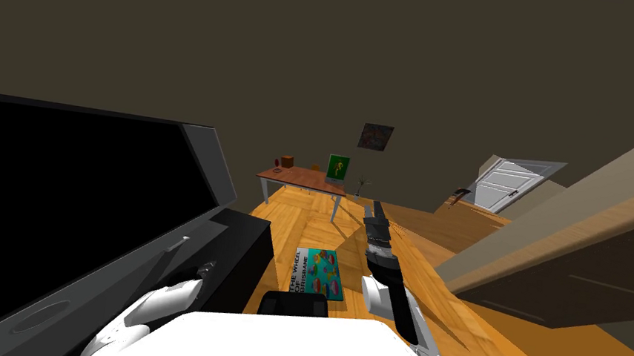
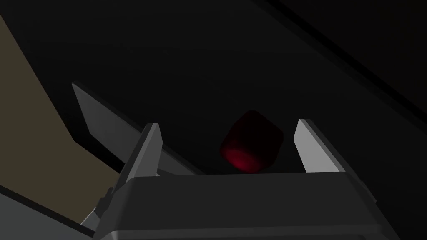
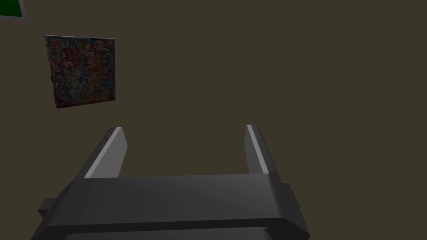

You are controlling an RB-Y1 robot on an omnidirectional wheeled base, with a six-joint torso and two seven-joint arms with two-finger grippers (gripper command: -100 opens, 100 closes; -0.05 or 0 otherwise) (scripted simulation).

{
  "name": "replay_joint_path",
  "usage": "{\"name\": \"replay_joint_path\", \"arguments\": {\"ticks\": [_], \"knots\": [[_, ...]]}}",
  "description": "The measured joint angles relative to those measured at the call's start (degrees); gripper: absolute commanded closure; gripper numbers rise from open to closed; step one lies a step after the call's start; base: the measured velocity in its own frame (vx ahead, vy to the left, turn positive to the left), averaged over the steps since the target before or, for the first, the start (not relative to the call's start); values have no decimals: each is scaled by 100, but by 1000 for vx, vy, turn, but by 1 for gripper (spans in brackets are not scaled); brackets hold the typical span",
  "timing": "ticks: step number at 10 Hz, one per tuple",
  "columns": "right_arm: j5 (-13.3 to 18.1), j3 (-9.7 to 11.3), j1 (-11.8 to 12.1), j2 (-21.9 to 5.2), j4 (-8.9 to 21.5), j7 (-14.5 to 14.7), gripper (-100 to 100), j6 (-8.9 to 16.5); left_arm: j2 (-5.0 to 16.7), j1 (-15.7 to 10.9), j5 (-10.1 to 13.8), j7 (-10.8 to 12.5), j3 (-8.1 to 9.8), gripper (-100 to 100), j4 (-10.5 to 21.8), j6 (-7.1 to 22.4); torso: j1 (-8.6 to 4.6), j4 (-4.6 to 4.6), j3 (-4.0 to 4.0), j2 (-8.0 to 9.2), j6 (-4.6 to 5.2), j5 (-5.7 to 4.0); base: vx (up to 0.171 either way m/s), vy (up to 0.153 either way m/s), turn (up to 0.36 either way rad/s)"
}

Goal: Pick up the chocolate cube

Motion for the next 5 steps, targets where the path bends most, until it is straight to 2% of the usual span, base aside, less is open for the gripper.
{"name": "replay_joint_path", "arguments": {"ticks": [3, 4, 5], "knots": [[0, 0, 0, 0, 0, 0, 0, 0, 163, -92, 49, 19, 46, -100, 298, 320, 3, 0, 0, 0, 0, 0, 5, 0, 12], [0, 0, 0, 0, 0, 0, 0, 0, 168, -90, 49, 24, 49, 0, 299, 347, 2, 1, 1, 2, 1, 1, 0, 0, 0], [0, 0, 0, 0, 0, 0, 0, 0, 168, -90, 49, 23, 48, -100, 299, 344, 1, 1, 2, 3, 1, 0, -8, 0, -92]]}}
